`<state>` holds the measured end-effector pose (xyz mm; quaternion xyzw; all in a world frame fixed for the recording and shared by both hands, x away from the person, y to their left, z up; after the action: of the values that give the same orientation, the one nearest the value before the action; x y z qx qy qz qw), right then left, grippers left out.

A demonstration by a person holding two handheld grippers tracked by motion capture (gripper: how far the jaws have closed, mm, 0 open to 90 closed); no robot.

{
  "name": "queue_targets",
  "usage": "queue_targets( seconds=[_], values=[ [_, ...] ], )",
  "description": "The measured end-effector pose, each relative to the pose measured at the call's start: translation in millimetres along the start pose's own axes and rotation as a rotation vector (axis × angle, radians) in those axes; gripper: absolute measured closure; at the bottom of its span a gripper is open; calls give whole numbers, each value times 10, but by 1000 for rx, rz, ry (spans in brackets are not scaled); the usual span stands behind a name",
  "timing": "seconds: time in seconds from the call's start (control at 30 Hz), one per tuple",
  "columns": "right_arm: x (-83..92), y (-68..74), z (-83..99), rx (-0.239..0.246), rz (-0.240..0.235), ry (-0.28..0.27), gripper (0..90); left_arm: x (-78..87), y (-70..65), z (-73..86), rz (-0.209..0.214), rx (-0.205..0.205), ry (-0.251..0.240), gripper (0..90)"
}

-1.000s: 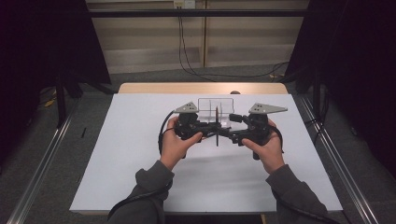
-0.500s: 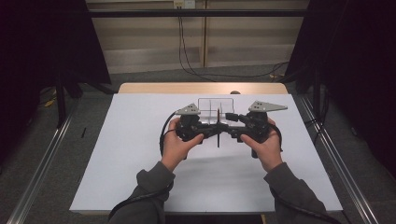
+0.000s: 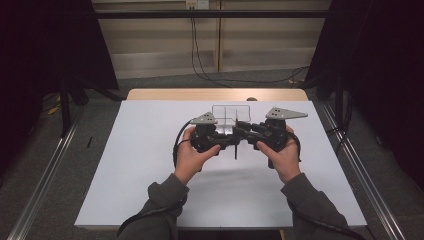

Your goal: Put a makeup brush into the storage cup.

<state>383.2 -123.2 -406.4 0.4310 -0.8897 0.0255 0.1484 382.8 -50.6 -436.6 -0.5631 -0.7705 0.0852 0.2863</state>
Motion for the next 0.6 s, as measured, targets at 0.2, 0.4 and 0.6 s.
queue_targets(
  seconds=[0.2, 0.4, 0.6],
  values=[
    [10, -10, -10, -2, 3, -7, 754, -9, -11, 2, 6, 0, -2, 834],
    [13, 12, -5, 3, -10, -10, 836, -23, -6, 9, 3, 2, -6, 833],
    [15, 11, -20, -5, -13, -18, 842, -14, -8, 0, 3, 4, -17, 831]
  ],
)
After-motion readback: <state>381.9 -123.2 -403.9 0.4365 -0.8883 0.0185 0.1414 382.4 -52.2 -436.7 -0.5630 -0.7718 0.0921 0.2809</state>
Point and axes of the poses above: each handheld gripper's, and its own axes: x roughly backward along the jaws, z roughly out of its underside, y roughly to its left, the point moved 9 cm from there along -x, roughly forward along the jaws, and after that the axes turned 10 degrees about x, right-handed, at the moved point
